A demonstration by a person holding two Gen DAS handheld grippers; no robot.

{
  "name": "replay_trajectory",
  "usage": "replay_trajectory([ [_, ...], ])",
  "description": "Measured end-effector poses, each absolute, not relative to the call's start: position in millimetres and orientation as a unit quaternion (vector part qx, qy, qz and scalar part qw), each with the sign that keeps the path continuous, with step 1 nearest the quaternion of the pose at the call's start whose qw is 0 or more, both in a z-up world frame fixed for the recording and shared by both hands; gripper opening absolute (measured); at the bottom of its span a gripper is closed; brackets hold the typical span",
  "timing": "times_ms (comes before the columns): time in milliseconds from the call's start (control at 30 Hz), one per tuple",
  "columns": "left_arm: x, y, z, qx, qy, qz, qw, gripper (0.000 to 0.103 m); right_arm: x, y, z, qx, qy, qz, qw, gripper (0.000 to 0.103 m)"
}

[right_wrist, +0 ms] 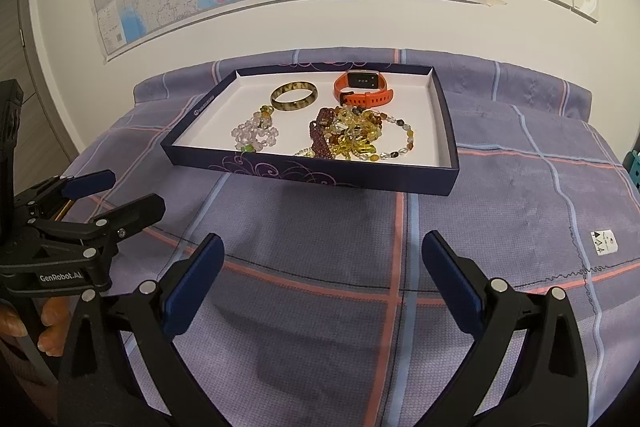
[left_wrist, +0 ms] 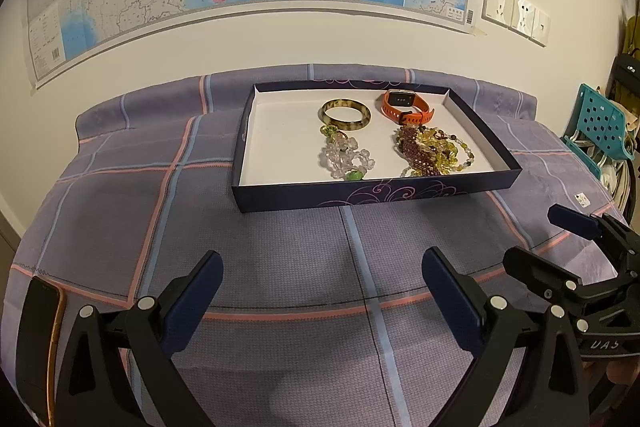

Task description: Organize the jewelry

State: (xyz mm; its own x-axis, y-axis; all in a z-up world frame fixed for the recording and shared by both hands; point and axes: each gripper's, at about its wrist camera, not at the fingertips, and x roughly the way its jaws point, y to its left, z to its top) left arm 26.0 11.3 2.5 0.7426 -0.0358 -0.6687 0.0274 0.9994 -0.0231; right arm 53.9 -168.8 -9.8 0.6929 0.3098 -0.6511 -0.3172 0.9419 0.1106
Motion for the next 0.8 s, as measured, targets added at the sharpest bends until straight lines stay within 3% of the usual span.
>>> replay_trajectory([
  [800, 19.9, -2.3, 1.1, 0.017, 0.336, -0.037, 0.941, 0.096, 52.0, -171.0, -12.1, -0.001, 0.359, 0.168, 0.918, 0.097],
])
